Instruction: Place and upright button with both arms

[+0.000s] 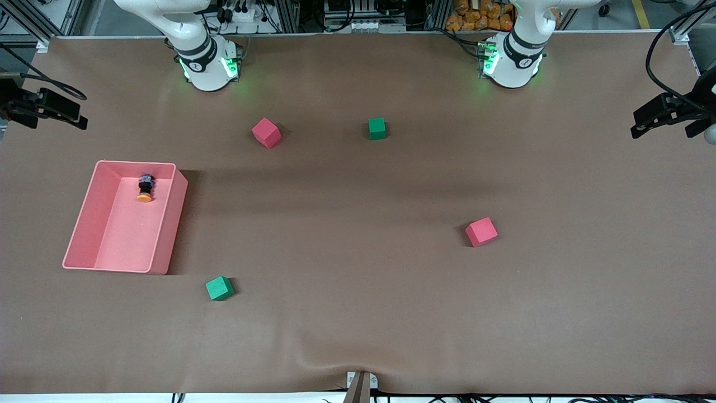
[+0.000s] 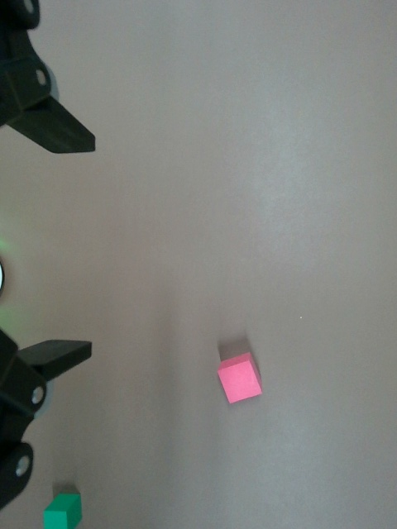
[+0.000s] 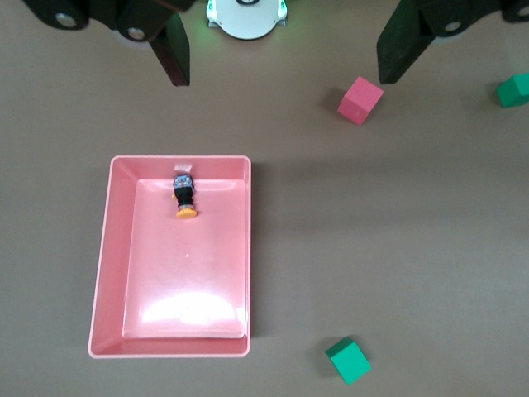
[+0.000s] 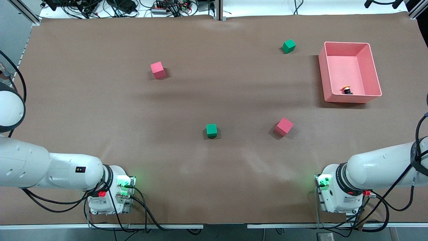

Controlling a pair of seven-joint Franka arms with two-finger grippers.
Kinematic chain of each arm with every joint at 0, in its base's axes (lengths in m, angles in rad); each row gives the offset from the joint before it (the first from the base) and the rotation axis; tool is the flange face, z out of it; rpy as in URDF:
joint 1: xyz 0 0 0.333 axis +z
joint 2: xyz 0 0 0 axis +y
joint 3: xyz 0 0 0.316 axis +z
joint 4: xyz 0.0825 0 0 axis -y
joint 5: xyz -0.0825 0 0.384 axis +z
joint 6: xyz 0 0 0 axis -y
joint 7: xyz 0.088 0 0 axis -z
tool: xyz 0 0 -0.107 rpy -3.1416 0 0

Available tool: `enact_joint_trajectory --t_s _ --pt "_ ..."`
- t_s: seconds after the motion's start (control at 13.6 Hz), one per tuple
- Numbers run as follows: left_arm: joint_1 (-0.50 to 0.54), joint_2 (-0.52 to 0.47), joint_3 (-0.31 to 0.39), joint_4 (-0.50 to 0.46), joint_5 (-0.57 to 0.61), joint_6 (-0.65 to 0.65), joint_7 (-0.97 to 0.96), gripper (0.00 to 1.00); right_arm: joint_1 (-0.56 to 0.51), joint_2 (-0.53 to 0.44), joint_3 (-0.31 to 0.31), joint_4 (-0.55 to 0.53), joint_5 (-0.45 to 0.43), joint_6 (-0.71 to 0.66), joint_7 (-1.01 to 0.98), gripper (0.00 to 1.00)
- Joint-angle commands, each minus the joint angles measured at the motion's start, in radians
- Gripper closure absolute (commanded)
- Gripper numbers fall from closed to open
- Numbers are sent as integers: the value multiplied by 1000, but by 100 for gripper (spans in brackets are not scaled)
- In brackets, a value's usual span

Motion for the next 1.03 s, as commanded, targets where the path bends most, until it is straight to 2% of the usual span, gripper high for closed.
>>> enact_joint_trajectory --t_s 0.0,0.29,0.51,0.66,0.96 --pt "3 1 -3 7 -11 -13 9 0 18 -2 -13 -2 -11 14 15 0" --pt "3 4 -3 9 -11 -13 9 0 -3 3 -13 -12 -11 12 10 0" --pt "12 10 1 12 -35 -13 10 0 -31 42 -14 -104 -11 32 10 0" --pt "16 11 2 10 -44 -13 10 0 -84 81 -13 -194 -25 125 6 0" --pt "19 13 4 4 -44 -13 7 0 -92 84 -14 -394 -53 341 -2 0"
